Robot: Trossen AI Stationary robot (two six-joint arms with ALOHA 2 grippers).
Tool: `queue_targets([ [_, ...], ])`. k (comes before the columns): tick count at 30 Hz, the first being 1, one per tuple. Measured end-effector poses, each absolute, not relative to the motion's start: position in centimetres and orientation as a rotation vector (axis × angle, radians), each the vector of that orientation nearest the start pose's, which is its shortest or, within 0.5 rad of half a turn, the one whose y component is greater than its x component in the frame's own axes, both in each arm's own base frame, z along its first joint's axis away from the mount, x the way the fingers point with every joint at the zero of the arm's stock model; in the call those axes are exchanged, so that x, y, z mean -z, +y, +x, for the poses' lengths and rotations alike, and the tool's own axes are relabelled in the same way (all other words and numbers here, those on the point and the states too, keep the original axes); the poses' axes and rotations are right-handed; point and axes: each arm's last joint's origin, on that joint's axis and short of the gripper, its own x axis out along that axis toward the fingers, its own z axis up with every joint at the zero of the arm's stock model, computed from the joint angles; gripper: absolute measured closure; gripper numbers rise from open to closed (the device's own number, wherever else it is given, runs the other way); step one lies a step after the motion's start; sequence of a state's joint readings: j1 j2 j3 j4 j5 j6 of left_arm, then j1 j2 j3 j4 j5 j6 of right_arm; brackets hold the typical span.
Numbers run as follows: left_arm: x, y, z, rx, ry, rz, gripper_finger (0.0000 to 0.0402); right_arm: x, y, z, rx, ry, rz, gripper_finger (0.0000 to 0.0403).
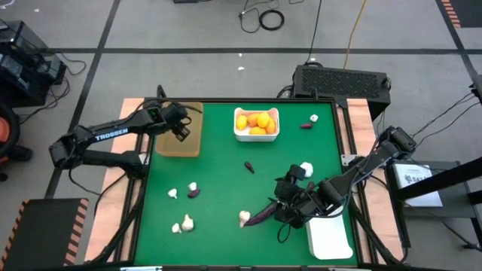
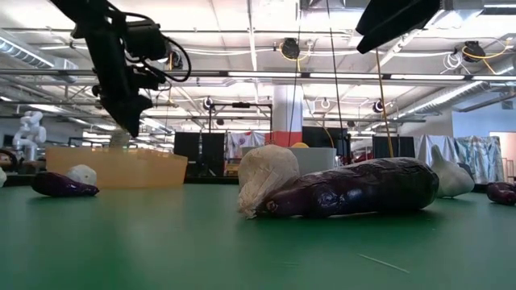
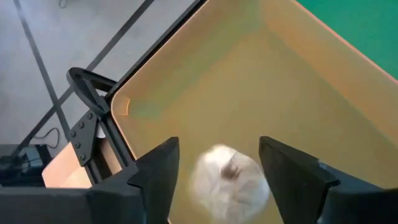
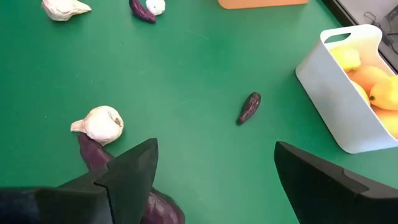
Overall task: Sort produce into baskets
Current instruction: Put the garlic into the orange bin
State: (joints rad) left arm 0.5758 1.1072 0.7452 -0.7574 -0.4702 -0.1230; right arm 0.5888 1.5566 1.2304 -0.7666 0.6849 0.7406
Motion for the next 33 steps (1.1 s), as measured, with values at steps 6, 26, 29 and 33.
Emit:
queue_targets([
  [6, -22.5, 11.6, 15.5, -1.0, 1.107, -0.162, 0.0153, -26.6, 15.6, 26.7, 0.391, 0.773, 0.043, 0.009],
  [26, -26.4, 0.4, 17.7, -0.132, 1.054, -0.707, 0.0167, -26.6, 14.2, 27.5, 0.342, 0.827, -0.159, 0.009],
  [29, -27.4, -3.1, 18.9, 0.029, 0.954, -0.705, 0.0167, -26.6, 13.7, 27.8, 0.341, 0.833, -0.182, 0.009],
  [33, -28.4, -7.9, 19.7, 0.221, 0.833, -0.711, 0.0167, -26.7, 13.1, 28.4, 0.35, 0.818, -0.182, 0.009],
])
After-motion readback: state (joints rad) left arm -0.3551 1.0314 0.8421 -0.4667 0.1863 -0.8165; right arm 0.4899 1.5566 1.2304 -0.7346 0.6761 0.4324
